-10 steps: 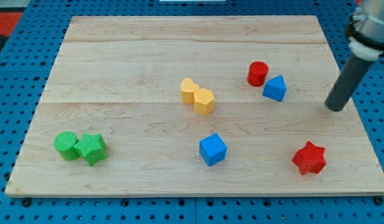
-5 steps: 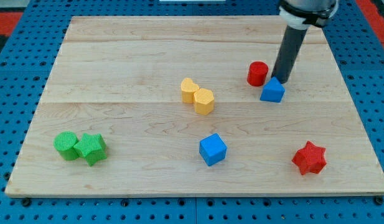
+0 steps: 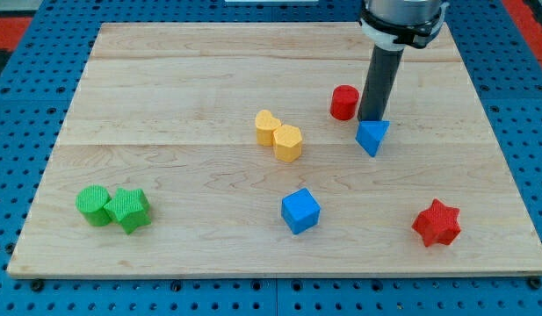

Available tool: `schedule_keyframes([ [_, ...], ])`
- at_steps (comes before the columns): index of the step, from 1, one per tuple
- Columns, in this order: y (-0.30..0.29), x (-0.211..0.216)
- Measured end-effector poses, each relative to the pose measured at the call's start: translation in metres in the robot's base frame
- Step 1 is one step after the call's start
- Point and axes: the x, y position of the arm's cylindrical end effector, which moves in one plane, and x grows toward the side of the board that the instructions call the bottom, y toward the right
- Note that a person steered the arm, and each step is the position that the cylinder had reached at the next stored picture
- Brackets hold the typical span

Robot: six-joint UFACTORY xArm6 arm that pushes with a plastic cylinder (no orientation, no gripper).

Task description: Push blue triangle into the blue cube

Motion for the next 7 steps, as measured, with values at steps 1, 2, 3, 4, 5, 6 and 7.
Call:
schedule_keyframes([
  [1,0.01,0.0],
  [2,0.024,0.0],
  [3,0.024,0.0],
  [4,0.017,0.014],
  [5,-0.007,0.05],
  [6,-0.007,0.05],
  [7,-0.006,0.045],
])
